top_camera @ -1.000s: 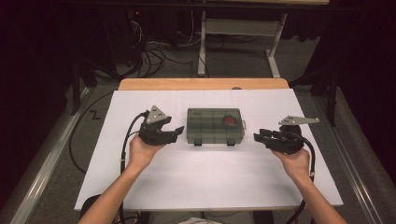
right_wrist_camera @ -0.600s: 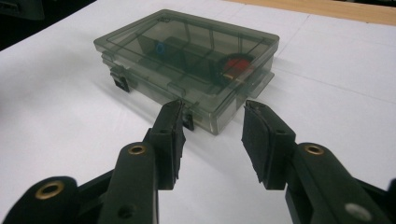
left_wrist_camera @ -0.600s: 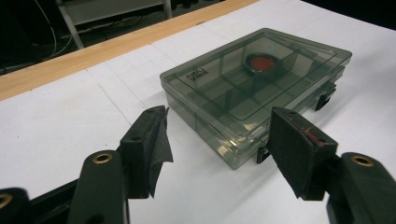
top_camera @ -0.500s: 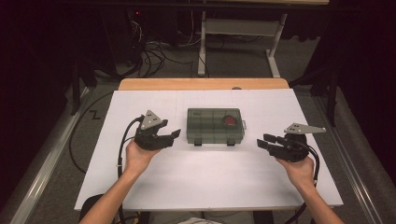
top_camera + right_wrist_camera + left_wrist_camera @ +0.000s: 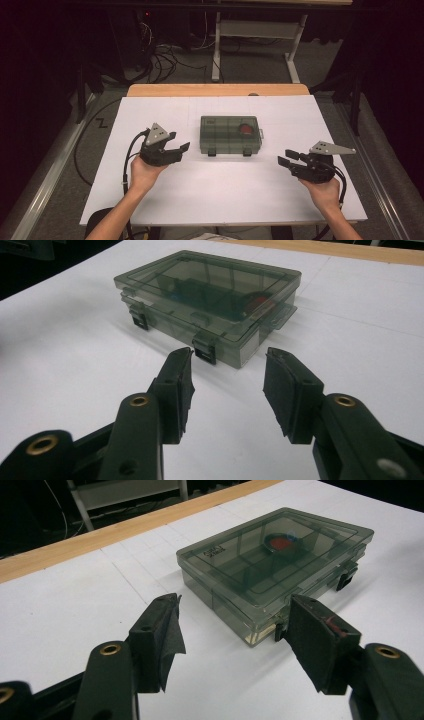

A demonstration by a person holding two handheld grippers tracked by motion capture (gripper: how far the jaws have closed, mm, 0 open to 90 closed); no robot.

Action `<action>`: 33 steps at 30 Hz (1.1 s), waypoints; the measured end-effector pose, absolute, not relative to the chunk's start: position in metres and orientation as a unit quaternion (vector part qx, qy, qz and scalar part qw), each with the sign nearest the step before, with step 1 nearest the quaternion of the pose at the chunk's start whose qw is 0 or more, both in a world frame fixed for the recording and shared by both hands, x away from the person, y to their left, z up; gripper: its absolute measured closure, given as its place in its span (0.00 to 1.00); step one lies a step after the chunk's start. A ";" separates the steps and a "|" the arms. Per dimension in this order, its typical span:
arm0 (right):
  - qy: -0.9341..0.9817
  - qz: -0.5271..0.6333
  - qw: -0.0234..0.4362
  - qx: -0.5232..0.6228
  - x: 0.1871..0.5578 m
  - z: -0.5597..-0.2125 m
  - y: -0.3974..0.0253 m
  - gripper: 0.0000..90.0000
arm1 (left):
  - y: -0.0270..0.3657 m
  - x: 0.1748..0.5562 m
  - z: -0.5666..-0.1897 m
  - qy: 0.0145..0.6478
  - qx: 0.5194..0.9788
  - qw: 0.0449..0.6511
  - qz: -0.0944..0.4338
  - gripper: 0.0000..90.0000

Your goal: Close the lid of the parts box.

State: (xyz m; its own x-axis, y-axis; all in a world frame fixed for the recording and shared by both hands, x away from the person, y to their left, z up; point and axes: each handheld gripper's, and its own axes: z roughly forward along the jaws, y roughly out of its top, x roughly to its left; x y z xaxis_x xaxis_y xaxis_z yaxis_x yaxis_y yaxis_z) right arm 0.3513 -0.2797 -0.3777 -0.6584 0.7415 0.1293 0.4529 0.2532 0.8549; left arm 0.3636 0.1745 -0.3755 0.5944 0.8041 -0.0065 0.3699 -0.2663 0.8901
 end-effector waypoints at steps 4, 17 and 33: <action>0.774 0.479 0.147 0.386 0.349 -0.381 -0.281 0.60 | 0.177 0.360 -0.377 0.387 0.759 0.467 0.237 0.42; 0.773 0.482 0.165 0.378 0.339 -0.387 -0.283 0.55 | 0.182 0.351 -0.385 0.385 0.753 0.475 0.242 0.43; 0.756 0.503 0.178 0.380 0.327 -0.398 -0.293 0.51 | 0.187 0.342 -0.396 0.388 0.744 0.485 0.248 0.44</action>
State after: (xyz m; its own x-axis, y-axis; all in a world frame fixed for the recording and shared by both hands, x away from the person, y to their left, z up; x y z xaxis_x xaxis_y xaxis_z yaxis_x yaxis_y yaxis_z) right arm 0.3273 -0.2933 -0.3984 -0.6475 0.7535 0.1142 0.3961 0.2047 0.8951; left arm 0.3425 0.1866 -0.3961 0.5761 0.8174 -0.0063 0.3359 -0.2297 0.9134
